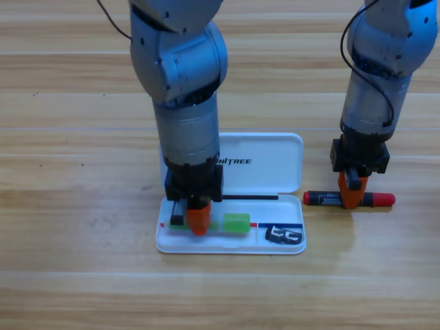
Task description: Clean up eraser and pencils
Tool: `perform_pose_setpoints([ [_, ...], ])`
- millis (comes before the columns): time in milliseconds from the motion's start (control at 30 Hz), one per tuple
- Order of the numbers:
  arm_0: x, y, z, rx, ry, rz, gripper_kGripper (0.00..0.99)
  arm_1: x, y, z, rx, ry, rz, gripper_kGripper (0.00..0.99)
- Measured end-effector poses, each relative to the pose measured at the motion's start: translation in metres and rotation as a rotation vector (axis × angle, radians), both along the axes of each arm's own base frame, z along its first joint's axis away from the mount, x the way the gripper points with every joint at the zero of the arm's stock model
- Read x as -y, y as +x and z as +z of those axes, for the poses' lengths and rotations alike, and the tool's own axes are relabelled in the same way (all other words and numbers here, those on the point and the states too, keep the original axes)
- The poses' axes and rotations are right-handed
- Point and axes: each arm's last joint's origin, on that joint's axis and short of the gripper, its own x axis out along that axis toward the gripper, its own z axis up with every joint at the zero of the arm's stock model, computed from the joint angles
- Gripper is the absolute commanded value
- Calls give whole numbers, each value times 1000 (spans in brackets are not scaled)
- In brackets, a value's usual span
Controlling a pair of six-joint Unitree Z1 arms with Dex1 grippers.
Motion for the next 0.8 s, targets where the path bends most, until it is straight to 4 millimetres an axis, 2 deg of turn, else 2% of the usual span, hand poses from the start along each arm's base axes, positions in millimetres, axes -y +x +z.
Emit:
perform_pose_setpoints([
  [33,0,0,0,-1,1,2,555,1,0,0,3,-2,-2,0],
  [67,0,0,-1,-1,1,5,808,1,-1,1,7,-4,-9,0],
  [100,0,0,-1,-4,4,10,931,2,-2,2,12,-8,-20,0],
  [133,-1,-1,-1,-8,9,12,979,4,-3,3,14,-13,-28,0],
  [300,-2,-2,-1,-16,23,14,990,14,-17,9,6,-35,-29,0],
  [567,-3,-2,-1,-19,30,13,990,33,-53,74,87,30,-15,0],
  [667,-3,-3,-1,-23,34,13,990,28,-70,93,96,75,13,0],
  [733,-5,-4,1,-29,42,13,990,19,-78,98,98,99,44,0],
  [800,-9,-7,10,-30,43,13,990,8,-83,105,106,130,68,0],
])
